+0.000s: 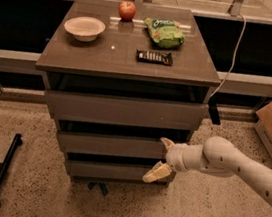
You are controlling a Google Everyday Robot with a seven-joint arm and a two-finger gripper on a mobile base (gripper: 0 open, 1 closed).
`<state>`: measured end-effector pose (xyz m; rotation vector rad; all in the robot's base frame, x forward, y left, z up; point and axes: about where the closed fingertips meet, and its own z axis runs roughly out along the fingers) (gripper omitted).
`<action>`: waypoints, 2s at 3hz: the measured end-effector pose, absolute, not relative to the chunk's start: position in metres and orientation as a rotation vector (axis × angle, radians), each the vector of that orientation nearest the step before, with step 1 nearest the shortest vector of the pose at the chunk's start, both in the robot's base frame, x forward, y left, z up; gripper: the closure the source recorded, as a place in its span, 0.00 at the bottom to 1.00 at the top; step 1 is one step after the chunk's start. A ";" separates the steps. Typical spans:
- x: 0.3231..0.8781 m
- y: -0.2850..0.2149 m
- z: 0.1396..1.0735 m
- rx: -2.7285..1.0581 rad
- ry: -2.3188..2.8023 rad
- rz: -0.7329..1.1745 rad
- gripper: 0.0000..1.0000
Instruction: Open middle drawer
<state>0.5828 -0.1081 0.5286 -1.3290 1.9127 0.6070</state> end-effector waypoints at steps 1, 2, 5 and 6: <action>0.605 -0.118 0.509 -1.287 1.909 0.572 0.00; 0.628 -0.127 0.493 -1.271 1.910 0.557 0.00; 0.694 -0.127 0.440 -1.298 1.896 0.631 0.00; 0.693 -0.122 0.422 -1.293 1.916 0.697 0.16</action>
Offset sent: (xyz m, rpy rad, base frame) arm 0.0792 -0.0370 -0.0528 0.0007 -0.0529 -0.0803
